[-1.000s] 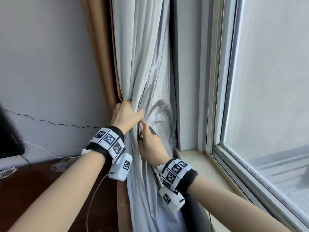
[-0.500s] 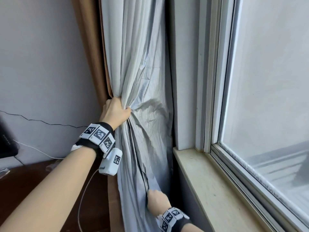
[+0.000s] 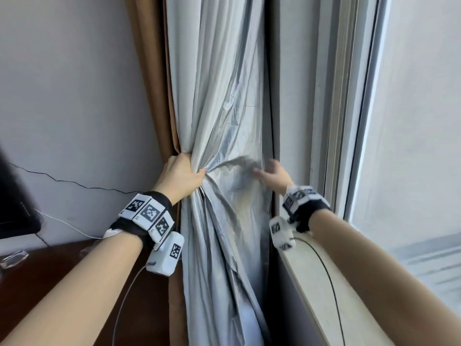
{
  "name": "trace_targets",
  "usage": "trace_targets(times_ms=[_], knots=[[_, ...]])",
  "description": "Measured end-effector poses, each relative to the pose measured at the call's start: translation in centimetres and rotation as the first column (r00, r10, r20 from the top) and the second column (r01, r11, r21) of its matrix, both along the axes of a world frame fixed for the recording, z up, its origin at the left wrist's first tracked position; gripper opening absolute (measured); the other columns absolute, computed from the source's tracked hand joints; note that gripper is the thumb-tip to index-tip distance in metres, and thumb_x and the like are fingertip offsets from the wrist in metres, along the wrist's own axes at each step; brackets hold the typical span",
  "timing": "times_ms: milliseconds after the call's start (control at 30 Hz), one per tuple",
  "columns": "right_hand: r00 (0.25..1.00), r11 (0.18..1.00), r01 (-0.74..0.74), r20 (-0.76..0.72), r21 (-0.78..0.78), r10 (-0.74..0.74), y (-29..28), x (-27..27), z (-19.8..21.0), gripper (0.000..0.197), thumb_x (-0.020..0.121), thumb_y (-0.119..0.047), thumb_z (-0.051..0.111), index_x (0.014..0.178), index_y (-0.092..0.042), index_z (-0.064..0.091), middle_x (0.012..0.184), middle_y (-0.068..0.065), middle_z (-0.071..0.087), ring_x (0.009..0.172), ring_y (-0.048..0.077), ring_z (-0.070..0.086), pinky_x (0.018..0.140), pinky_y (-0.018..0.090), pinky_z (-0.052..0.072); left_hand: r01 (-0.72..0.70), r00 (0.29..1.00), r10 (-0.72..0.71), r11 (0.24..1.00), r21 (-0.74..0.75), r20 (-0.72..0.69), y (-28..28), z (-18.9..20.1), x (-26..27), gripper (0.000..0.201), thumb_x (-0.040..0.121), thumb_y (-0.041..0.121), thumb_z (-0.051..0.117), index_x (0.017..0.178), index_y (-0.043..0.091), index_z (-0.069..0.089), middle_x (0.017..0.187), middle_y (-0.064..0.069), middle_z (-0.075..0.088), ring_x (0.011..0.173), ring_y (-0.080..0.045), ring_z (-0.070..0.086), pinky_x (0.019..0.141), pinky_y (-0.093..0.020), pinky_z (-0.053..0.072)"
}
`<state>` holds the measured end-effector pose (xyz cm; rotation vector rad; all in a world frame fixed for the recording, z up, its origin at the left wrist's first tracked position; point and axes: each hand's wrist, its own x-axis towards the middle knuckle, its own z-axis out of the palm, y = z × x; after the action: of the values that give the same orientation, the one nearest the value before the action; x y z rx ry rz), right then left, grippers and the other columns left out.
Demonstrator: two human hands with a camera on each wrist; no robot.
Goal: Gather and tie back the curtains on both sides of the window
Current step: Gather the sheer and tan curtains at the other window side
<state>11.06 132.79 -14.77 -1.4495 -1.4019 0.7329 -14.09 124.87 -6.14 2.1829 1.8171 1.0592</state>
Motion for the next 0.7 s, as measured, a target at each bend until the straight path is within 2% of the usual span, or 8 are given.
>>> trace_targets(times_ms=[100, 200, 300, 367, 500, 567, 633, 700], knots=[[0.954, 0.997, -0.082, -0.289, 0.007, 0.081, 2.9, 0.3, 3.6, 0.131, 0.064, -0.066, 0.077, 0.155, -0.016, -0.003, 0.161, 0.01, 0.013, 0.146, 0.028, 0.023, 0.116, 0.047, 0.025, 0.029, 1.0, -0.029, 0.999, 0.012, -0.003, 0.5, -0.1, 0.2, 0.037, 0.083, 0.031, 0.06, 0.115, 0.014, 0.065, 0.11, -0.014, 0.066, 0.105, -0.034, 0.061, 0.091, -0.038, 0.052], [0.943, 0.988, -0.144, -0.31, -0.056, 0.12, 5.7, 0.8, 2.9, 0.146, 0.044, -0.077, 0.078, 0.154, -0.012, 0.009, 0.159, 0.006, 0.024, 0.144, 0.023, 0.028, 0.118, 0.047, 0.024, 0.066, 0.998, -0.066, 0.997, 0.044, -0.005, 1.1, -0.4, 0.5, 0.028, 0.081, 0.029, 0.061, 0.103, 0.014, 0.067, 0.099, -0.014, 0.068, 0.096, -0.036, 0.064, 0.085, -0.039, 0.055], [0.948, 0.987, -0.153, -0.288, -0.046, 0.134, 6.7, 0.9, 1.7, 0.101, 0.066, -0.066, 0.076, 0.143, -0.011, 0.041, 0.139, -0.005, 0.045, 0.129, 0.014, 0.041, 0.115, 0.043, 0.031, 0.083, 0.996, -0.083, 0.994, 0.069, -0.01, 1.4, -0.7, 0.6, 0.022, 0.08, 0.029, 0.061, 0.096, 0.014, 0.067, 0.093, -0.014, 0.069, 0.09, -0.037, 0.065, 0.079, -0.039, 0.056], [0.952, 0.993, -0.121, -0.283, 0.003, 0.117, 6.8, 0.8, 1.5, 0.071, 0.069, -0.06, 0.077, 0.125, -0.02, 0.059, 0.129, -0.001, 0.057, 0.121, 0.017, 0.052, 0.109, 0.044, 0.04, 0.09, 0.996, -0.089, 0.993, 0.072, -0.011, 1.5, -0.8, 0.8, 0.023, 0.081, 0.028, 0.062, 0.097, 0.014, 0.067, 0.094, -0.014, 0.069, 0.09, -0.037, 0.065, 0.08, -0.039, 0.056], [0.966, 0.996, -0.086, -0.243, 0.008, 0.085, 7.1, 0.7, 2.3, 0.027, 0.078, -0.05, 0.074, 0.096, -0.032, 0.064, 0.119, 0.002, 0.063, 0.112, 0.021, 0.056, 0.099, 0.043, 0.045, 0.108, 0.994, -0.107, 0.991, 0.08, -0.016, 1.4, -0.6, 1.3, 0.024, 0.082, 0.027, 0.062, 0.1, 0.013, 0.067, 0.095, -0.014, 0.069, 0.092, -0.036, 0.065, 0.081, -0.038, 0.055], [0.951, 0.994, -0.101, -0.296, -0.039, 0.085, 6.6, 0.5, 2.9, 0.041, 0.077, -0.055, 0.072, 0.109, -0.033, 0.062, 0.127, 0.0, 0.059, 0.114, 0.023, 0.052, 0.096, 0.047, 0.042, 0.112, 0.994, -0.111, 0.991, 0.08, -0.011, 1.3, -0.7, 1.5, 0.022, 0.083, 0.027, 0.062, 0.099, 0.012, 0.067, 0.092, -0.013, 0.069, 0.089, -0.035, 0.065, 0.079, -0.036, 0.055], [0.911, 0.968, -0.211, -0.385, -0.136, 0.145, 6.1, 0.4, 3.2, 0.085, 0.07, -0.067, 0.071, 0.141, -0.032, 0.039, 0.138, -0.005, 0.045, 0.127, 0.023, 0.041, 0.101, 0.057, 0.033, 0.112, 0.994, -0.111, 0.99, 0.081, -0.015, 1.3, -0.8, 1.7, 0.023, 0.084, 0.026, 0.062, 0.101, 0.011, 0.067, 0.093, -0.011, 0.069, 0.089, -0.034, 0.065, 0.08, -0.036, 0.055], [0.878, 0.932, -0.312, -0.43, -0.186, 0.209, 5.8, 0.2, 3.2, 0.11, 0.065, -0.071, 0.071, 0.152, -0.032, 0.016, 0.15, -0.005, 0.034, 0.138, 0.026, 0.033, 0.107, 0.064, 0.024, 0.118, 0.993, -0.116, 0.99, 0.083, -0.023, 1.3, -0.9, 1.9, 0.026, 0.084, 0.027, 0.061, 0.103, 0.011, 0.068, 0.096, -0.012, 0.069, 0.092, -0.034, 0.065, 0.082, -0.037, 0.055]])
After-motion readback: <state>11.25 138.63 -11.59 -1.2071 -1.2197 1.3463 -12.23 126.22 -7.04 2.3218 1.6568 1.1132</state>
